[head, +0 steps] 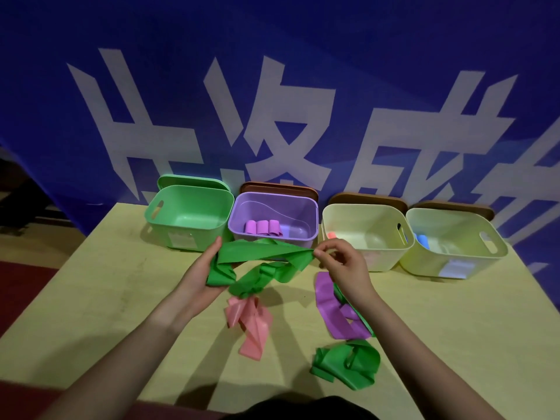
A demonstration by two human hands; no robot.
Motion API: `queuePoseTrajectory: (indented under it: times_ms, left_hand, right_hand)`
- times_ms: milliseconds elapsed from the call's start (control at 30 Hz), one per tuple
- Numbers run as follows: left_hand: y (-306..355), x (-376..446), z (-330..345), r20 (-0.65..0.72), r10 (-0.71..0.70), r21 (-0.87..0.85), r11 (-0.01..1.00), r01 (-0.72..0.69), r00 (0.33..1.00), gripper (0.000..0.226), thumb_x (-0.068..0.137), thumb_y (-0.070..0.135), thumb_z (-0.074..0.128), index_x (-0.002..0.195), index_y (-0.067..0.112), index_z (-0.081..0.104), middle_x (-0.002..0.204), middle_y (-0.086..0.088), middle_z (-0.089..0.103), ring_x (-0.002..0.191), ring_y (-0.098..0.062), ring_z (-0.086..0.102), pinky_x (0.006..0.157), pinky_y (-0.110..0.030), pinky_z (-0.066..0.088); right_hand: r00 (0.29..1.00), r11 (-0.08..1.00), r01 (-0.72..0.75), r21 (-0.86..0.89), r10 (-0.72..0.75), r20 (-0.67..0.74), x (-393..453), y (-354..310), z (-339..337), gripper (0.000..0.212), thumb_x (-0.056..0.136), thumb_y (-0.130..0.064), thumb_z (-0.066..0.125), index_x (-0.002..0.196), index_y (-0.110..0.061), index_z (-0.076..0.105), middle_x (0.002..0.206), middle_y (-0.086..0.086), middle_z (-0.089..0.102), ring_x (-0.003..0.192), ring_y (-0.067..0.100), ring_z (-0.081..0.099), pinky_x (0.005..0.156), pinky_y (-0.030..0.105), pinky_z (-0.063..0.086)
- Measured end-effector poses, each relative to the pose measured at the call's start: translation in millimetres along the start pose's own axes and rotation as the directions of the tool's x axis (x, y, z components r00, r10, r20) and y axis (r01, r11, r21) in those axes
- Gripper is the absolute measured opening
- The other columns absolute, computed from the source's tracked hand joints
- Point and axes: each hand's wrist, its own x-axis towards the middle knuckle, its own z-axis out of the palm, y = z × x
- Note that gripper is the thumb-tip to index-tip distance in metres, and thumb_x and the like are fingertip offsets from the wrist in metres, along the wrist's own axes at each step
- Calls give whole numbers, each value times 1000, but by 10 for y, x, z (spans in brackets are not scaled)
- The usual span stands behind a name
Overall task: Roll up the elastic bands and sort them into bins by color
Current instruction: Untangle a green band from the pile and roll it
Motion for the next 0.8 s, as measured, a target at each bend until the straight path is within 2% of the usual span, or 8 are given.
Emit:
queuePoseTrajectory:
  times_ms: [100, 200, 267, 333, 500, 633, 733, 800]
  left_hand:
    - [20, -44, 122, 14, 23, -3, 1000, -23, 1000, 34, 101, 34, 36, 107, 17, 64, 88, -1, 75, 80, -12, 70, 50, -18, 51]
    - [-5, -60, 216, 51, 58, 115, 991, -64, 997, 35, 101, 34, 37, 112, 16, 64, 92, -1, 74, 77, -11, 70, 59, -22, 53]
    - [-27, -79, 267, 58, 65, 173, 982, -74, 996, 34, 100, 33, 39, 114, 14, 64, 97, -3, 74, 79, -13, 70, 60, -22, 53]
    - [-56, -102, 295, 85, 74, 227, 970, -92, 994, 33, 96, 34, 44, 113, 15, 64, 101, -5, 74, 87, -16, 71, 64, -24, 54]
    - [-63, -190, 347, 90, 100, 296, 947, -122, 991, 37, 79, 38, 55, 103, 13, 70, 102, -9, 73, 92, -22, 70, 78, -32, 53]
    - [-15, -215, 293, 52, 164, 395, 903, -171, 985, 27, 94, 26, 51, 82, 17, 74, 84, -4, 75, 76, -15, 71, 65, -25, 56]
    - [28, -189, 155, 26, 245, 531, 818, -221, 969, 28, 96, 22, 51, 79, 21, 73, 80, 2, 75, 77, -10, 70, 72, -27, 52]
    - [38, -175, 60, 43, 278, 626, 741, -243, 960, 25, 95, 22, 53, 81, 21, 73, 81, 6, 75, 79, -6, 68, 72, -21, 49]
  right_hand:
    - [985, 980, -160, 116, 151, 84, -49, 10, 25, 6, 90, 0, 60, 84, 0, 60, 58, 2, 59, 42, 17, 53, 41, 25, 39]
    - [931, 881, -361, 307, 322, 171, -78, 44, 52, 14, 94, 3, 50, 83, -2, 55, 66, 12, 64, 58, 24, 68, 44, 23, 47]
    - [890, 750, -450, 485, 422, 174, -94, 39, 119, 15, 93, 0, 50, 78, -2, 55, 69, 20, 56, 63, 27, 69, 50, 24, 51]
    - [862, 623, -468, 627, 479, 167, -108, 46, 194, 15, 82, -7, 61, 69, -5, 54, 62, 12, 46, 58, 26, 62, 49, 23, 50]
    - [837, 592, -529, 608, 483, 257, -150, 39, 282, 16, 76, -10, 68, 78, -6, 52, 64, 3, 53, 58, 11, 48, 47, 17, 41]
    - [741, 439, -642, 628, 566, 362, -162, 71, 276, 37, 71, -9, 67, 107, -2, 64, 87, 8, 64, 60, 12, 55, 47, 17, 46]
    - [716, 322, -634, 703, 587, 377, -154, 87, 192, 36, 68, -6, 73, 103, -7, 69, 94, 6, 66, 65, 15, 61, 55, 20, 54]
    - [734, 174, -569, 804, 549, 401, -119, 103, 127, 59, 47, 0, 91, 102, -6, 70, 96, 9, 69, 72, 21, 68, 61, 25, 58]
